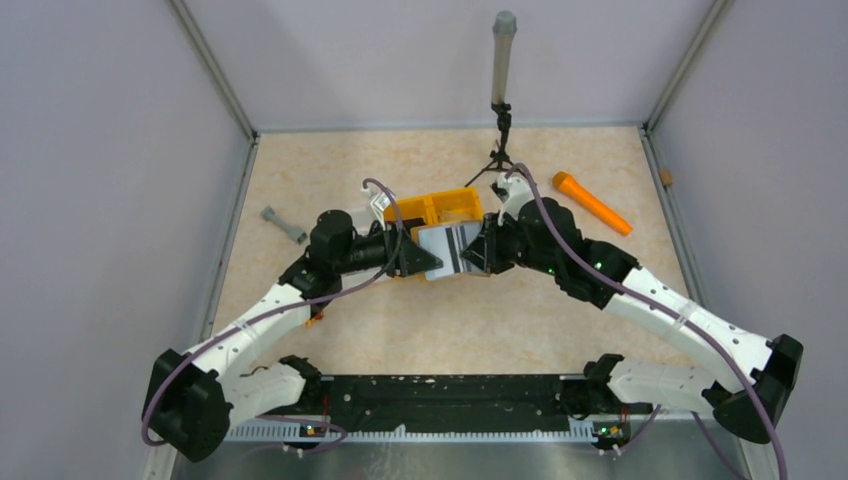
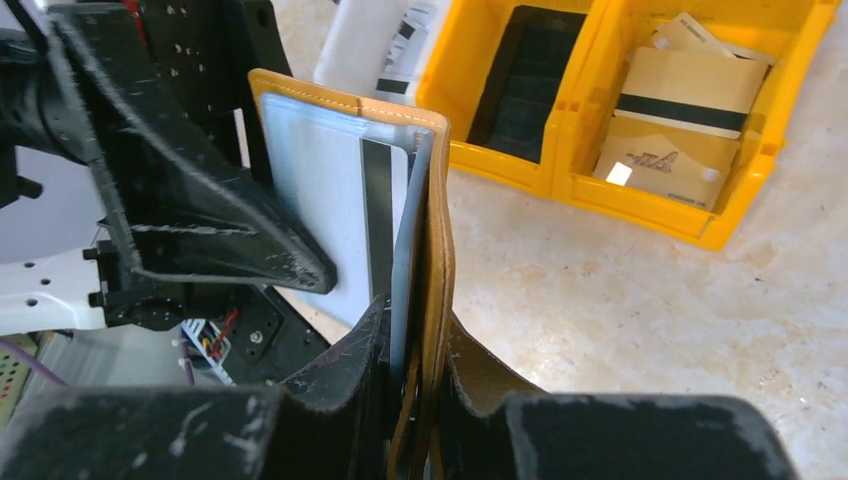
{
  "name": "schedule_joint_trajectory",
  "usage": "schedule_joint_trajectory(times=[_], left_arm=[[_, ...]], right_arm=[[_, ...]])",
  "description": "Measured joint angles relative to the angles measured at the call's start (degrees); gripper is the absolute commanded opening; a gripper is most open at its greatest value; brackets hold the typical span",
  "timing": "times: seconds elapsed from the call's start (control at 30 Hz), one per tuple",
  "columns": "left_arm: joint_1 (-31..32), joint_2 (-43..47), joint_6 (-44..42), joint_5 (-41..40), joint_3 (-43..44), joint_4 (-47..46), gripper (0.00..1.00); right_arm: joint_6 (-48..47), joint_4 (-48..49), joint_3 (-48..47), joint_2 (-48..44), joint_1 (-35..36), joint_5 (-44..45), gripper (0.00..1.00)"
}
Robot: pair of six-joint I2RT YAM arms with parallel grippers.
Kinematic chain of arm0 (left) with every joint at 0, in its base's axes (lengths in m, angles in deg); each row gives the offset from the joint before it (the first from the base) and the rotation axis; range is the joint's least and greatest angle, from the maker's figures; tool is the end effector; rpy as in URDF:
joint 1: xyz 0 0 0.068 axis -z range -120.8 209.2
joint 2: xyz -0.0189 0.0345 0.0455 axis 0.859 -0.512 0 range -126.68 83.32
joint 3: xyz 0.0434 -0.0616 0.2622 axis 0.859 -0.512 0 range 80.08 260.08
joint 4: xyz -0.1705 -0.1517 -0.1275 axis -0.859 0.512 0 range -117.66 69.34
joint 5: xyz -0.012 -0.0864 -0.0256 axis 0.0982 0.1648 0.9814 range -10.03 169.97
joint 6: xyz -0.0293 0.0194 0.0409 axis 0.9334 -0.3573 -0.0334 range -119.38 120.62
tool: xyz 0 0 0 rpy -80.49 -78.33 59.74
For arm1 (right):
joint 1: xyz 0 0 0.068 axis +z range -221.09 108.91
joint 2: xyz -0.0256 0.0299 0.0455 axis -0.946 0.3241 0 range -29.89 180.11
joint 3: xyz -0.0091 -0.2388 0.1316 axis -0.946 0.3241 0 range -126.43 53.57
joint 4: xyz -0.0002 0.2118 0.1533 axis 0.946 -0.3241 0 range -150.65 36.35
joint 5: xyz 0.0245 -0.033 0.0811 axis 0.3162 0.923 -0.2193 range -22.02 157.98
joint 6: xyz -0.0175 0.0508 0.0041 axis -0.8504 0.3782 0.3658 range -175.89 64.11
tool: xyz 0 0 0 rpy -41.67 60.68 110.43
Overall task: Take the credit cards out of the card holder
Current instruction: Remove the credit card from the card holder.
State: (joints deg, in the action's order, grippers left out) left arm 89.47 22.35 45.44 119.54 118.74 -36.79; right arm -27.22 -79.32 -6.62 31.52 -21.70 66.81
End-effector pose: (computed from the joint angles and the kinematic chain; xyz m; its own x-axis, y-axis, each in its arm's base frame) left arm 0.1959 -0.1407 0.2838 -0.7912 -0.1674 -0.5882 0.5168 0.3314 -0.7894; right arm 0.1541 0.1810 0.3505 -0.6282 0.0044 -0.7781 -0.5350 0.7236 0.4361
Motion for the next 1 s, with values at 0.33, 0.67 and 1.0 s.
schedule_joint_trajectory(times=[0.33,0.67,1.0], left_arm=[[-2.05,1.46,4.68,6.08,-5.18,-7.72,0.06],[-3.19,3.28,8.15,8.50,-7.41,-12.76,0.00],[-3.39,5.05,7.48,7.30,-7.74,-10.47,0.02]], right_arm=[[1.92,3.08,5.05,-3.65,-0.02,-2.25,0.39],[2.58,2.10,6.29,-8.41,-0.04,0.48,0.68],[1.36,-4.68,6.03,-12.90,-0.07,6.58,0.63]])
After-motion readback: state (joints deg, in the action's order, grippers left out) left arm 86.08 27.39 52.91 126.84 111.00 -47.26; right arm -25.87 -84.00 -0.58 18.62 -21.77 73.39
